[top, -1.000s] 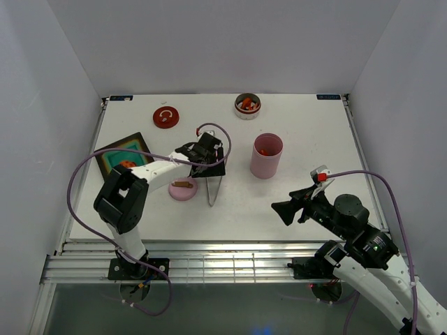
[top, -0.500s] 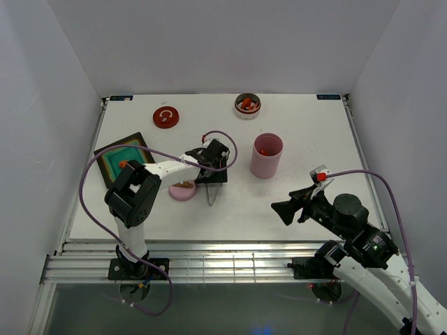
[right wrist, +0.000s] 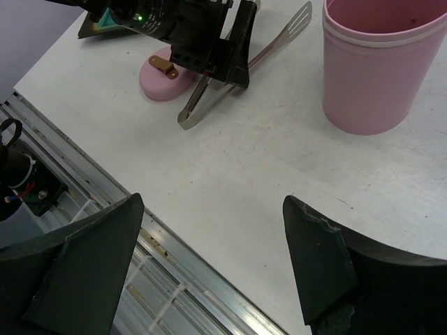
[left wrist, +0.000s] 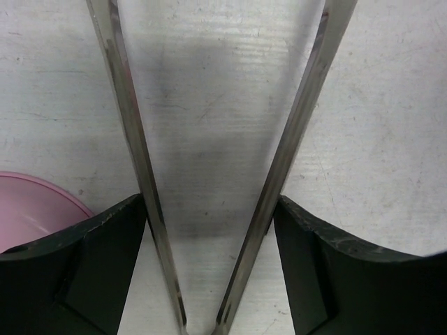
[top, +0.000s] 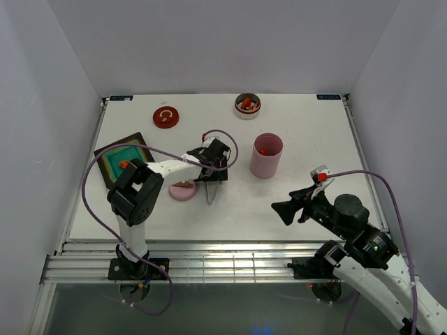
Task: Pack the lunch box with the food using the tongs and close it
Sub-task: Pick up the clamp at the center of the board.
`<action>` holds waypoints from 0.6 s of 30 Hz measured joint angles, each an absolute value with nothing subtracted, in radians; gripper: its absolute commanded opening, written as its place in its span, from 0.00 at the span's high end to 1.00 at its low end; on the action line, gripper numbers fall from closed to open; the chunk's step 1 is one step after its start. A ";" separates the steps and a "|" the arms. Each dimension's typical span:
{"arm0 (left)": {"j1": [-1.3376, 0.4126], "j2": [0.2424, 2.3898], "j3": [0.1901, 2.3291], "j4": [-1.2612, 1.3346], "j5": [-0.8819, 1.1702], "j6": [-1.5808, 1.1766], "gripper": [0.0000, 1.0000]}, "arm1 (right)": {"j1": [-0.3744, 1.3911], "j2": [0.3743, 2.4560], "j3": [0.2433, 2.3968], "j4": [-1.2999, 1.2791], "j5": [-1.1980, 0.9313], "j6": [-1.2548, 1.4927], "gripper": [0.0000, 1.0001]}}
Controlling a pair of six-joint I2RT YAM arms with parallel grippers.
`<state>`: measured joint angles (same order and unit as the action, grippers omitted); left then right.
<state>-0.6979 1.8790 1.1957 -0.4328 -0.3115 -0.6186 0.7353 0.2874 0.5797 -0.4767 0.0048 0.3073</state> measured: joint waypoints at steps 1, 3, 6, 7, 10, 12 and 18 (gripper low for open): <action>-0.698 1.889 1.203 -0.433 -0.318 -0.619 0.16 | 0.735 0.287 0.580 -0.477 0.005 0.307 0.14; -0.698 1.899 1.215 -0.434 -0.324 -0.621 0.16 | 0.735 0.287 0.580 -0.477 0.005 0.307 0.14; -0.698 1.910 1.228 -0.436 -0.334 -0.622 0.17 | 0.735 0.287 0.580 -0.477 0.005 0.307 0.13; -0.698 1.912 1.231 -0.437 -0.337 -0.622 0.19 | 0.735 0.287 0.580 -0.477 0.005 0.307 0.14; -0.698 1.922 1.242 -0.443 -0.352 -0.628 0.25 | 0.735 0.287 0.580 -0.477 0.005 0.307 0.14; -0.699 1.925 1.245 -0.446 -0.360 -0.630 0.33 | 0.735 0.287 0.580 -0.477 0.005 0.307 0.13; -0.698 1.925 1.266 -0.496 -0.359 -0.628 0.42 | 0.735 0.284 0.580 -0.477 0.005 0.307 0.14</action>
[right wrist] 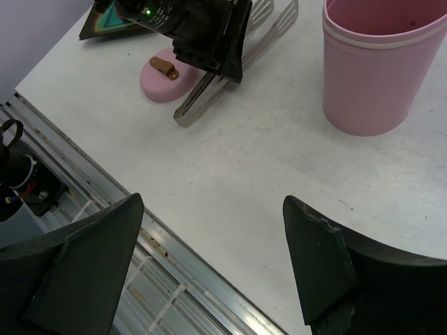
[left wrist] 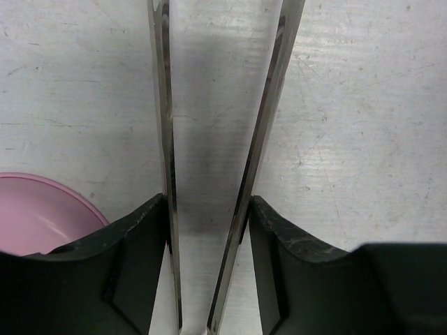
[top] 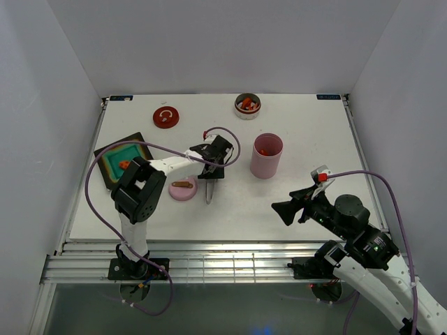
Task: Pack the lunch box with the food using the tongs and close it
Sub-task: Pick up the clamp at the center of the board.
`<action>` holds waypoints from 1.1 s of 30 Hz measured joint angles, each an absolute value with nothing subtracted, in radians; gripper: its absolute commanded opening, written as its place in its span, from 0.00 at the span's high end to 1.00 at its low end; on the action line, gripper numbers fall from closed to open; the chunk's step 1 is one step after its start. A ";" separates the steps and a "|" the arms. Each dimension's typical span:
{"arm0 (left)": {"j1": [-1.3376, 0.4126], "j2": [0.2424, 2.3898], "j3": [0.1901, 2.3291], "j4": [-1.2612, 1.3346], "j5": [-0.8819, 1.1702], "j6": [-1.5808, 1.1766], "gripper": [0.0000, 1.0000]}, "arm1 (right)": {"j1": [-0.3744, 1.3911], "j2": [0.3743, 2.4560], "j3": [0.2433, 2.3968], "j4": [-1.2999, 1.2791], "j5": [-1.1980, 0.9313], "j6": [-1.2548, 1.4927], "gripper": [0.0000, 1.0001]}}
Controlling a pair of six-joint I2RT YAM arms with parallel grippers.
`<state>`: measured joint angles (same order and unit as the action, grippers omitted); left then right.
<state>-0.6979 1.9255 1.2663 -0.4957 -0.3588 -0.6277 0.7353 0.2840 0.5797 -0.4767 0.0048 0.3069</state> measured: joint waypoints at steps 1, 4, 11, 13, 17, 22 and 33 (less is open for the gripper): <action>-0.698 1.925 1.278 -0.516 -0.358 -0.624 0.42 | 0.735 0.282 0.580 -0.477 0.005 0.307 0.14; -0.698 1.922 1.335 -0.590 -0.354 -0.595 0.42 | 0.735 0.280 0.580 -0.477 0.005 0.307 0.13; -0.683 1.848 1.562 -0.776 -0.339 -0.509 0.41 | 0.735 0.274 0.580 -0.476 -0.010 0.307 0.13; -0.659 1.810 1.621 -0.812 -0.309 -0.484 0.42 | 0.735 0.270 0.580 -0.476 -0.015 0.307 0.13; -0.574 1.756 1.706 -0.876 -0.291 -0.447 0.44 | 0.735 0.263 0.580 -0.476 -0.027 0.307 0.13; -0.450 1.687 1.724 -0.974 -0.306 -0.409 0.44 | 0.735 0.244 0.580 -0.476 -0.041 0.306 0.13; -0.138 1.374 1.515 -1.080 -0.335 -0.361 0.45 | 0.735 0.201 0.580 -0.469 -0.104 0.298 0.12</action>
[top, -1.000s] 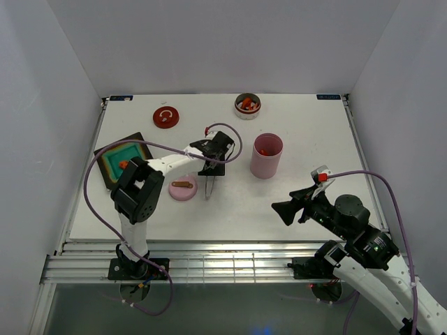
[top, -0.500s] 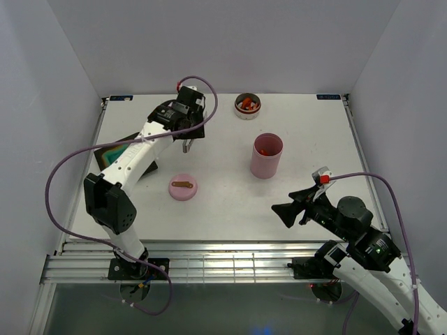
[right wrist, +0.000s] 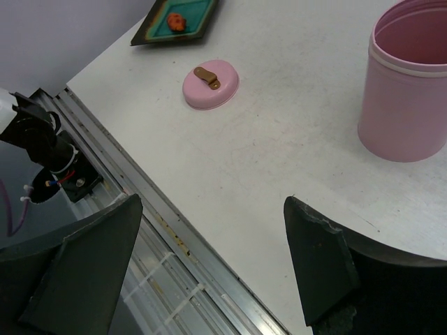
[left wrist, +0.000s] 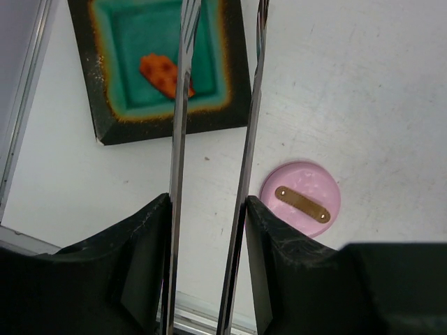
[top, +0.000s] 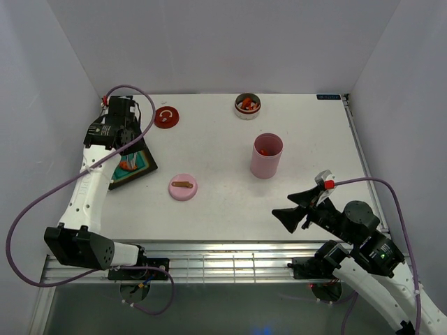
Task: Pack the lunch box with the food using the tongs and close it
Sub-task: Pick up the clamp at the center of the board, then pick up the fake food from the plate.
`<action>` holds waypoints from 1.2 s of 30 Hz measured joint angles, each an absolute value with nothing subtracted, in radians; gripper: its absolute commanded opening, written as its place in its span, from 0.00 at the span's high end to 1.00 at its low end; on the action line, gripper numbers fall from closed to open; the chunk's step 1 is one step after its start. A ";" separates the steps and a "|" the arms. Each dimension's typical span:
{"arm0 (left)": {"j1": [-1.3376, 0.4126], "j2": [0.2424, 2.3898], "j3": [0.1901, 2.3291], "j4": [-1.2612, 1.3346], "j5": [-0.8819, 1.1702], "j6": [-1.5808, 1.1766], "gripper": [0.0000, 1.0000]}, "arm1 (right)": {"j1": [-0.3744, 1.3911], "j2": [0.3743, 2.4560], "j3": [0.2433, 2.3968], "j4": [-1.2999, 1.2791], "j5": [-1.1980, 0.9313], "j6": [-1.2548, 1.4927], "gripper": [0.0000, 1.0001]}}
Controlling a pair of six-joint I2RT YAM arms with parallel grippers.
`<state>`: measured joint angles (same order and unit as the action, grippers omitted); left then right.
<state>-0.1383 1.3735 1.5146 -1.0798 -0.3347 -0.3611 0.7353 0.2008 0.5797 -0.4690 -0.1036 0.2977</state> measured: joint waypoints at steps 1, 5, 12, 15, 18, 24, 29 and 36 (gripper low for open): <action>-0.134 1.359 1.500 -1.088 -0.334 -0.360 0.45 | 0.735 0.197 0.580 -0.469 -0.112 0.295 0.12; -0.109 1.335 1.435 -1.097 -0.328 -0.368 0.45 | 0.735 0.182 0.580 -0.466 -0.140 0.286 0.12; -0.078 1.335 1.320 -1.121 -0.329 -0.452 0.46 | 0.735 0.163 0.580 -0.455 -0.176 0.276 0.11; -0.078 1.331 1.306 -1.124 -0.333 -0.491 0.44 | 0.735 0.160 0.580 -0.453 -0.179 0.272 0.11; -0.078 1.324 1.284 -1.119 -0.335 -0.520 0.42 | 0.735 0.156 0.580 -0.453 -0.187 0.267 0.11; -0.078 1.322 1.229 -1.112 -0.351 -0.574 0.42 | 0.735 0.147 0.580 -0.453 -0.200 0.257 0.11; -0.078 1.349 1.216 -1.086 -0.363 -0.609 0.41 | 0.735 0.142 0.580 -0.453 -0.210 0.253 0.11; -0.078 1.397 1.204 -1.042 -0.379 -0.640 0.39 | 0.735 0.142 0.580 -0.453 -0.213 0.253 0.10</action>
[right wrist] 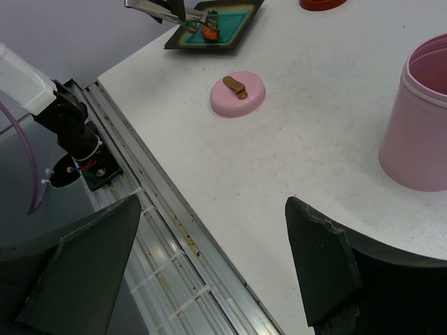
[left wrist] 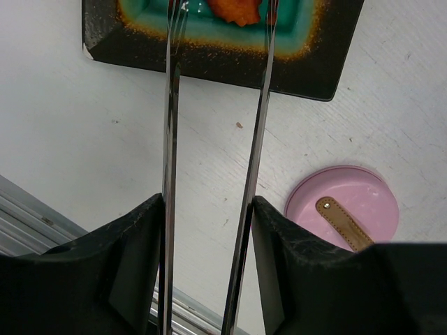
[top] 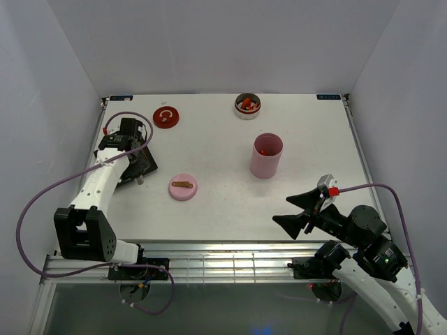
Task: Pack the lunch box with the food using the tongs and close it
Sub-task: Pick up the fake food from the plate.
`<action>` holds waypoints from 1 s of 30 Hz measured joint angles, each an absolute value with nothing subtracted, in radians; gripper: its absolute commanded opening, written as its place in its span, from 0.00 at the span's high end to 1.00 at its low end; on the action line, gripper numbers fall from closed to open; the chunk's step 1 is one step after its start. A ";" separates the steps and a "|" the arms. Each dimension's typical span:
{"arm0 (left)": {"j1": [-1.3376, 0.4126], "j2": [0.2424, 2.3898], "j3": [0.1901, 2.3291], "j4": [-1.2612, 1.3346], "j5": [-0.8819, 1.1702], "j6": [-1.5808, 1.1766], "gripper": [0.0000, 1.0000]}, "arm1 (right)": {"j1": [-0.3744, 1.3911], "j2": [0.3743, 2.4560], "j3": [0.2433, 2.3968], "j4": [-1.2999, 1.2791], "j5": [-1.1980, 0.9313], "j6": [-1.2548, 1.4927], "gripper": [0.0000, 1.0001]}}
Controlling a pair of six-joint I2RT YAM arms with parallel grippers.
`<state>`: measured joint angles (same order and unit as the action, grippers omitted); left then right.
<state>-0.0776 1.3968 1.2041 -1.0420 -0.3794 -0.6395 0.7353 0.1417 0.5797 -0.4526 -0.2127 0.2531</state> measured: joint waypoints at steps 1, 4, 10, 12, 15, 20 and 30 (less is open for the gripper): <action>-0.078 1.406 1.204 -1.037 -0.381 -0.645 0.39 | 0.735 0.142 0.580 -0.453 -0.213 0.253 0.10; -0.078 1.436 1.203 -1.027 -0.386 -0.656 0.39 | 0.735 0.142 0.580 -0.452 -0.213 0.253 0.10; -0.078 1.451 1.199 -1.016 -0.408 -0.672 0.38 | 0.735 0.141 0.580 -0.452 -0.213 0.251 0.10; -0.078 1.452 1.199 -1.016 -0.408 -0.678 0.37 | 0.735 0.141 0.580 -0.452 -0.213 0.251 0.10; -0.078 1.453 1.199 -1.012 -0.409 -0.682 0.37 | 0.735 0.141 0.580 -0.452 -0.213 0.251 0.10; -0.075 1.486 1.199 -0.990 -0.406 -0.682 0.37 | 0.735 0.139 0.580 -0.452 -0.213 0.251 0.10; -0.065 1.535 1.215 -0.965 -0.398 -0.683 0.37 | 0.735 0.134 0.580 -0.447 -0.213 0.250 0.10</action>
<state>-0.0650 1.5349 1.2152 -0.9653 -0.3977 -0.6834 0.7353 0.1345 0.5797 -0.4465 -0.2134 0.2504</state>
